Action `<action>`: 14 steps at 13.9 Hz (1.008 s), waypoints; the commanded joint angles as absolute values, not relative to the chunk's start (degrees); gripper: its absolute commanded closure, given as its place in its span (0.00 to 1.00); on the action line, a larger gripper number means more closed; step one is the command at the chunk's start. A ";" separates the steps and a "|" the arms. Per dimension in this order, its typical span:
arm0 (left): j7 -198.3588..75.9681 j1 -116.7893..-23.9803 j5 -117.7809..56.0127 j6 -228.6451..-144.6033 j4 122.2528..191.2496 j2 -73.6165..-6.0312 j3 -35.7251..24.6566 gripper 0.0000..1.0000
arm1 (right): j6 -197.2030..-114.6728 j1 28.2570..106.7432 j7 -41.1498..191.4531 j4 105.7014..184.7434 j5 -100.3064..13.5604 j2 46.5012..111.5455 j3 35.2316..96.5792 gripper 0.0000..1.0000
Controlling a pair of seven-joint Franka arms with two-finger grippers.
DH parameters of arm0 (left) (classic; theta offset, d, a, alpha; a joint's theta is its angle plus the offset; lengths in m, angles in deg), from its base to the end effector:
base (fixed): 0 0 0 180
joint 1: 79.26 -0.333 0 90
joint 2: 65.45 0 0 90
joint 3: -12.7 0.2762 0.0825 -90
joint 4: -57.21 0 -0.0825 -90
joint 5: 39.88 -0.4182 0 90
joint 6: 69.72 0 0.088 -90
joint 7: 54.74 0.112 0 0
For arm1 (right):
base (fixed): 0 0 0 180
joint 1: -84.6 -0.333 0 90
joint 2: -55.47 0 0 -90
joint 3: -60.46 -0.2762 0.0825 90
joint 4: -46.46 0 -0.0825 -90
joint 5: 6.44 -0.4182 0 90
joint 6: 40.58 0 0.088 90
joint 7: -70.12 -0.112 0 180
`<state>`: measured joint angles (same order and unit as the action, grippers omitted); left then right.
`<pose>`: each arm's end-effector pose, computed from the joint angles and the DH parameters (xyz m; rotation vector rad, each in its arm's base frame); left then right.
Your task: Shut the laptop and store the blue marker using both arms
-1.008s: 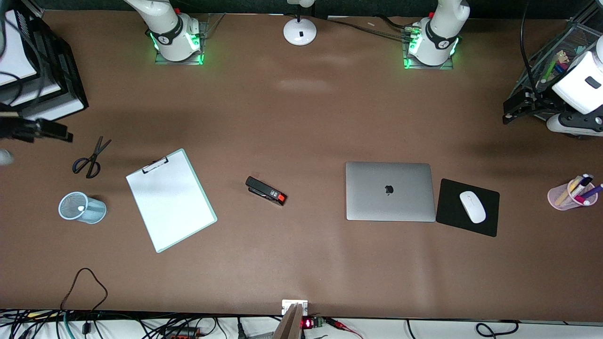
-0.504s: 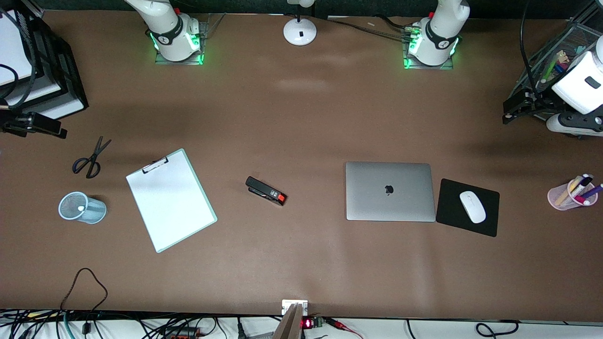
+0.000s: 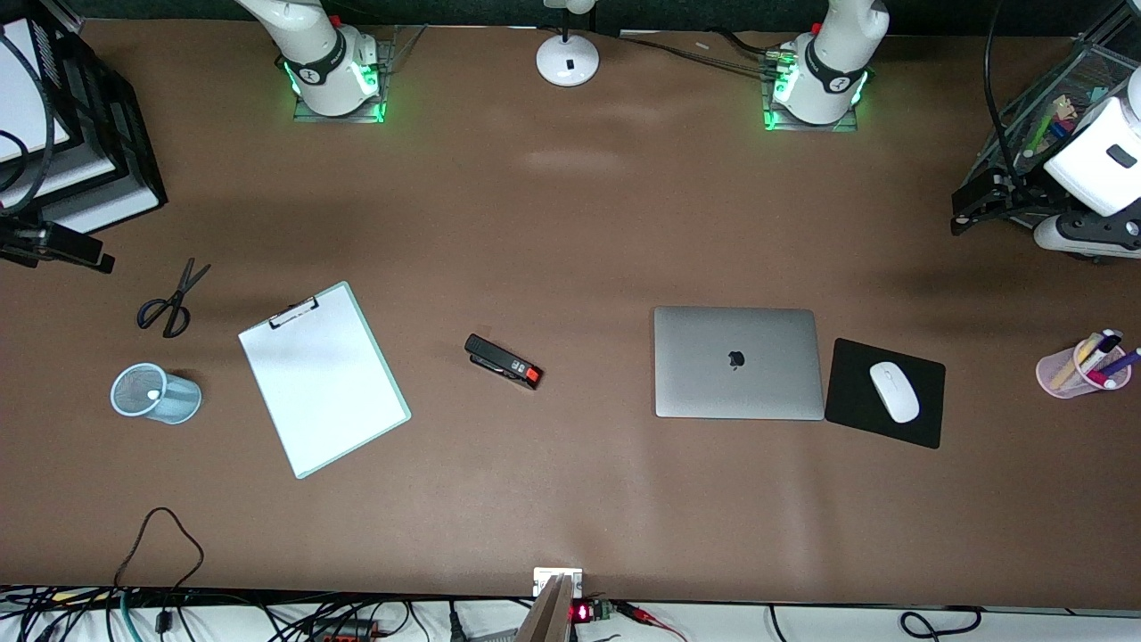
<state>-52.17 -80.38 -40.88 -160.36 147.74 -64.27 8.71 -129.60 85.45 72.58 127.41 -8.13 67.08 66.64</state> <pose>0.5939 -0.0275 0.5638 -3.1218 0.1489 0.0290 0.6348 -0.0691 0.5341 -3.1250 0.1229 0.0935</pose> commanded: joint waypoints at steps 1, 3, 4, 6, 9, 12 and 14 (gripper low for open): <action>-52.64 -80.67 -41.28 -159.99 147.92 -64.83 8.40 0.00 | -130.05 86.36 72.23 127.76 -7.58 66.46 65.47 0.00; -52.64 -80.67 -41.28 -159.99 147.92 -64.83 8.40 0.00 | -130.05 86.79 72.32 127.76 -7.67 66.46 65.20 0.00; -52.64 -80.67 -41.28 -159.99 147.92 -64.83 8.40 0.00 | -129.71 86.53 72.06 127.76 -7.50 66.28 65.12 0.00; -52.64 -80.58 -41.28 -159.99 147.92 -64.83 8.40 0.00 | -129.35 86.36 71.79 128.37 -7.49 65.32 65.20 0.00; -52.64 -80.67 -41.28 -159.99 147.92 -64.83 8.40 0.00 | -131.62 86.53 71.79 133.98 -7.93 61.29 65.38 0.00; -52.64 -80.67 -41.28 -160.08 147.92 -64.74 8.40 0.00 | -132.52 86.44 71.88 137.70 -7.58 57.59 65.38 0.00; -52.64 -80.67 -41.28 -160.16 147.92 -64.74 8.40 0.00 | -130.06 86.53 71.88 137.43 -7.58 56.88 65.55 0.00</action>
